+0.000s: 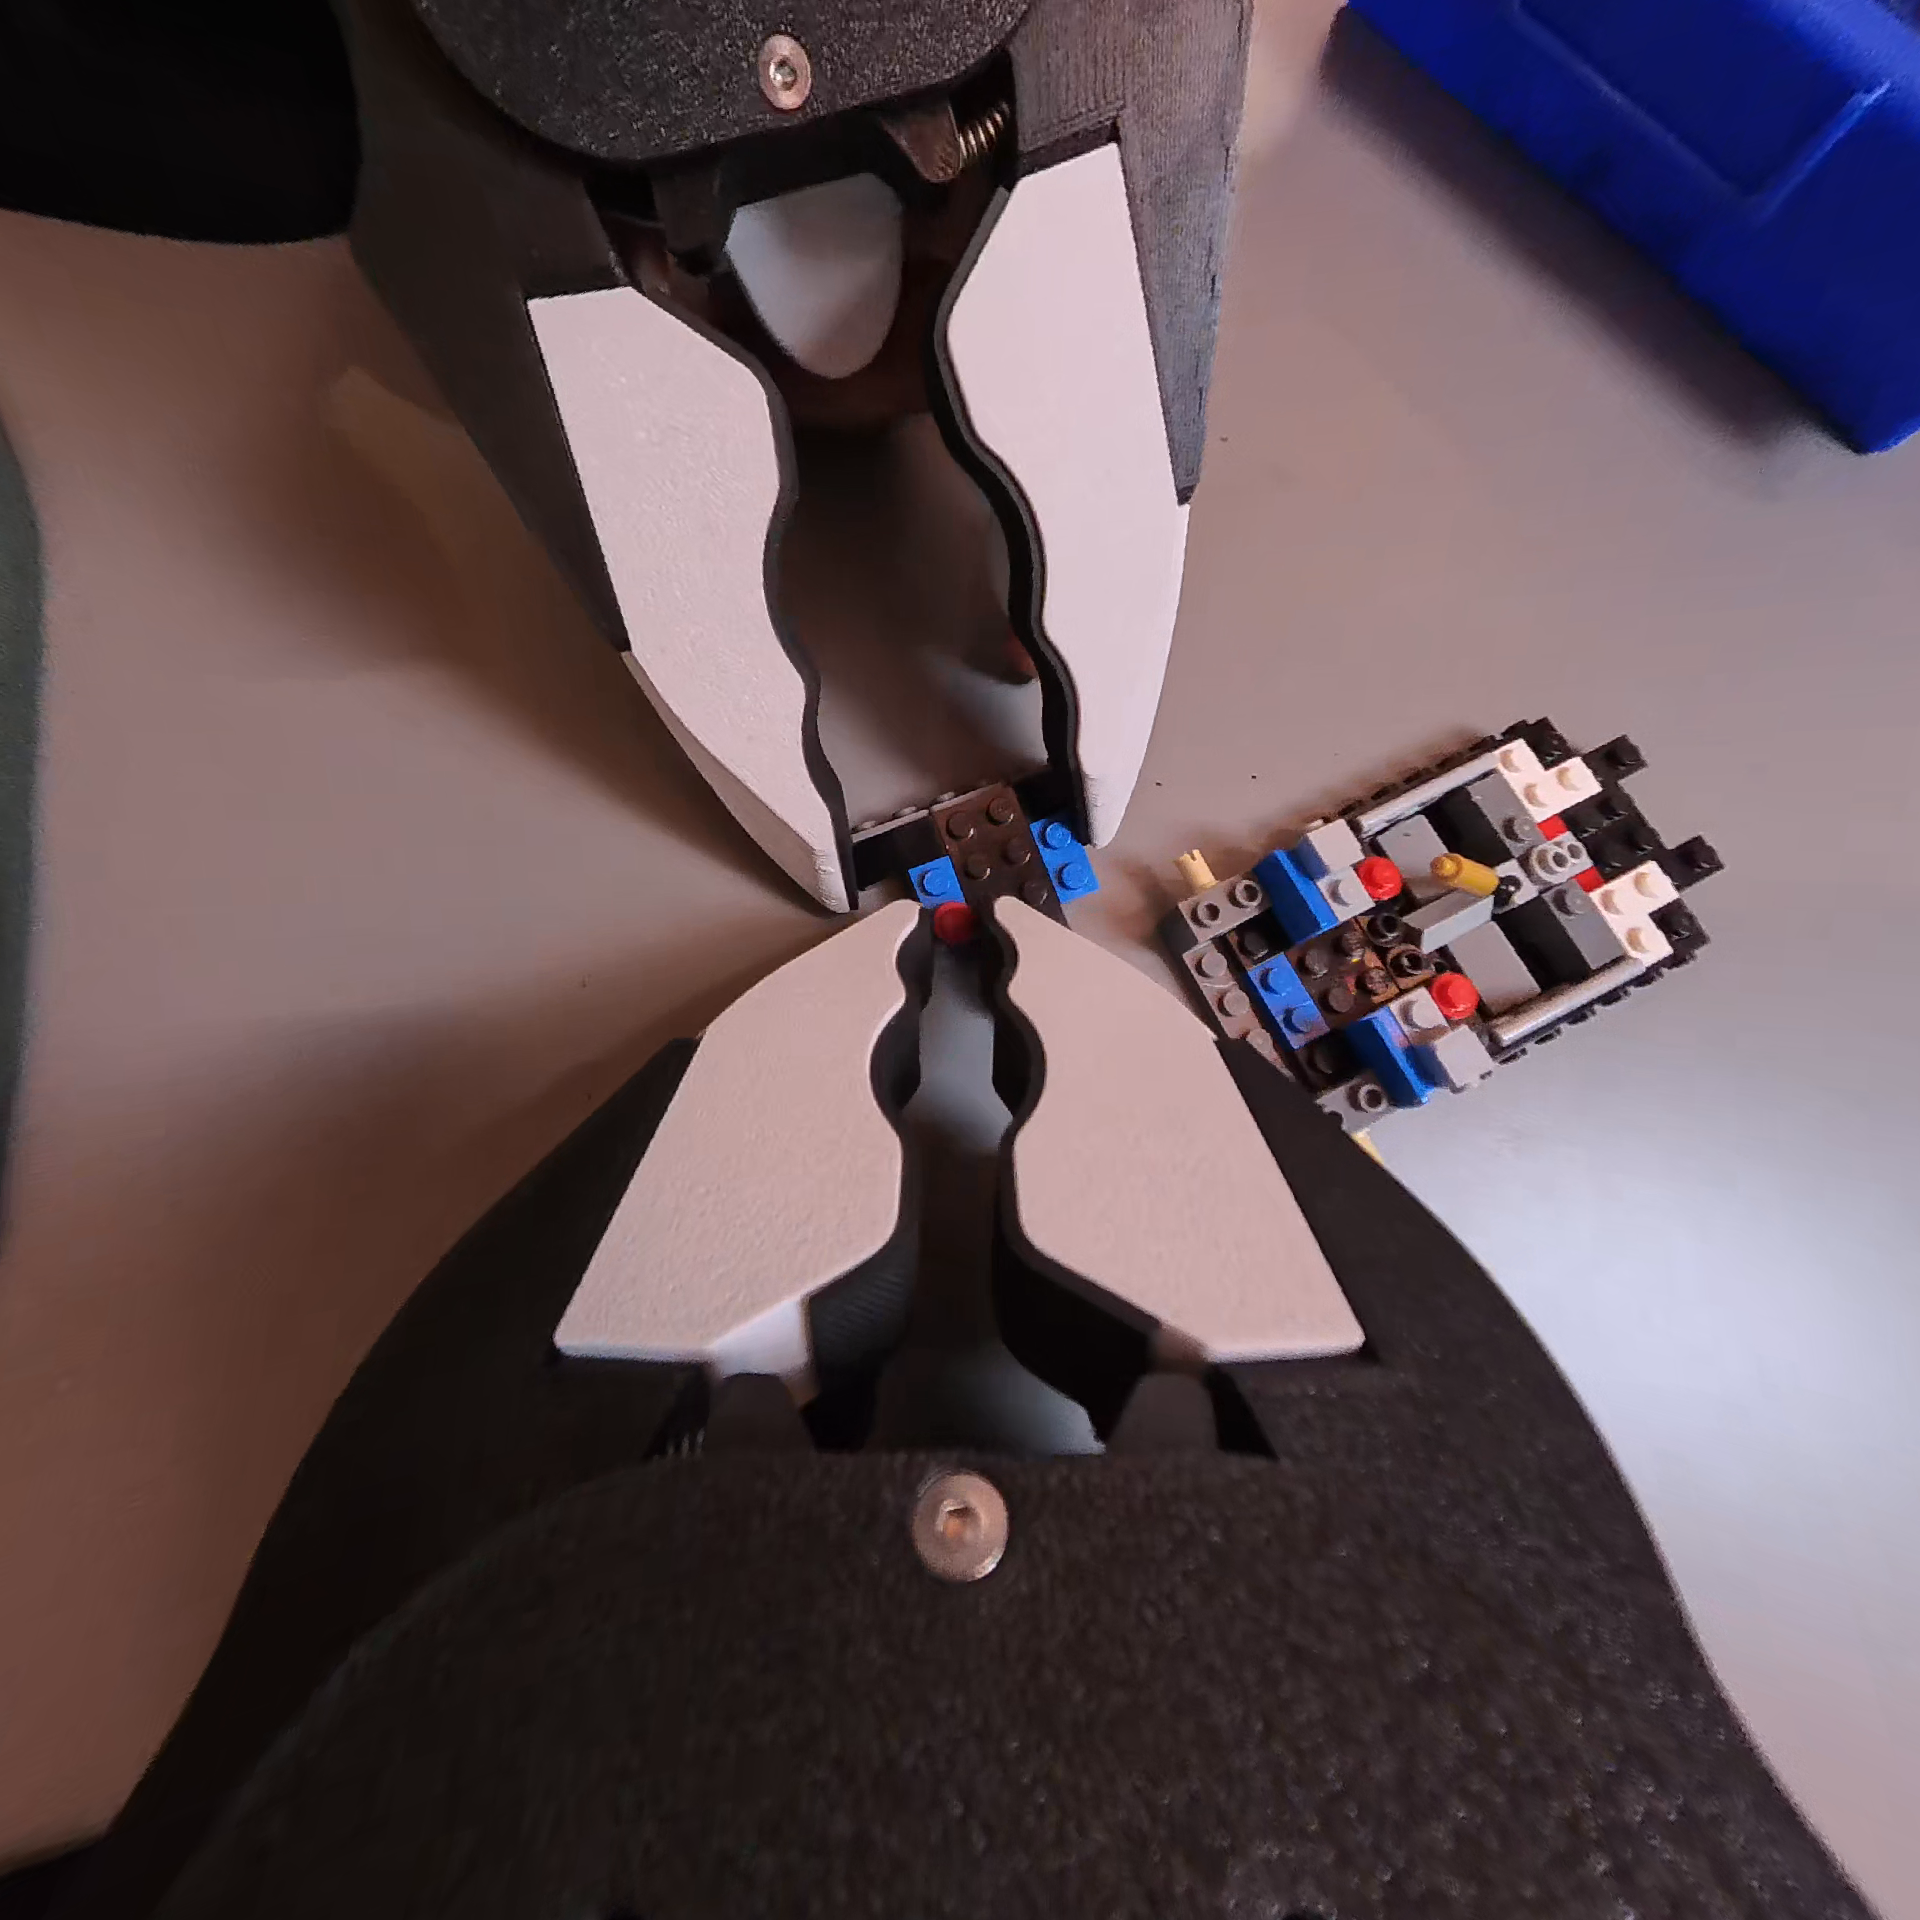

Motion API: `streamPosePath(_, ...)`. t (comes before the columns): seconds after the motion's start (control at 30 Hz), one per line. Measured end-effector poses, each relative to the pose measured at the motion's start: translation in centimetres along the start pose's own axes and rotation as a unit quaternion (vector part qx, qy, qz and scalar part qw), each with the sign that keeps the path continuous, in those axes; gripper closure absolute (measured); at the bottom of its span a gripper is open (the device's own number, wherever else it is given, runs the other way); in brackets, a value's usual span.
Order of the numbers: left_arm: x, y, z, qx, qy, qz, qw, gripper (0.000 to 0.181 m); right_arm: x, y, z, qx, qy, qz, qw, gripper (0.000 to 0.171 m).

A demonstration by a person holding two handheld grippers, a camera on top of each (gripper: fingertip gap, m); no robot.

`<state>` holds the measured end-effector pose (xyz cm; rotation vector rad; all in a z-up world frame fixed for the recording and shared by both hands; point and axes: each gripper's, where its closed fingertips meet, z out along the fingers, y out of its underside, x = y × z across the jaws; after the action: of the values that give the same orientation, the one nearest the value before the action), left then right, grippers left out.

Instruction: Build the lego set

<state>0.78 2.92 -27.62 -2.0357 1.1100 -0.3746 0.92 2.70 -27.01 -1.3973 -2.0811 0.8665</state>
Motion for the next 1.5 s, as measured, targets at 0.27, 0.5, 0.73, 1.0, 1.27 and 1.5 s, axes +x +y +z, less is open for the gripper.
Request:
streamPosePath(0.27, 0.2, 0.2, -0.2, -0.007, 0.009, 0.004, 1.0, 0.14, -0.5, -0.4, 0.0, 0.008, -0.024, 0.034, 0.999, 0.165)
streamPosePath(0.5, 0.2, 0.3, -0.3, -0.017, 0.01, -0.005, 1.0, 0.14, 1.5, -4.7, -4.8, 0.203, -0.042, 0.116, 0.971, 0.171)
streamPosePath(0.73, 0.3, 0.2, -0.2, -0.011, 0.011, -0.001, 1.0, 0.14, -0.9, -1.4, -0.7, 0.041, -0.006, -0.009, 0.999, 0.155)
streamPosePath(1.0, 0.5, 0.3, -0.3, -0.012, 0.014, 0.002, 1.0, 0.14, -0.9, -0.4, 0.2, -0.009, 0.002, -0.02, 1.0, 0.164)
streamPosePath(1.27, 0.7, 0.3, -0.3, -0.028, 0.018, -0.006, 0.999, 0.14, -1.4, -3.7, -2.4, 0.158, -0.113, 0.104, 0.975, 0.166)
streamPosePath(1.5, 0.5, -1.0, -1.5, 0.039, 0.043, -0.043, 0.997, 0.131, 0.2, -4.9, -3.8, 0.229, -0.065, 0.103, 0.966, 0.165)
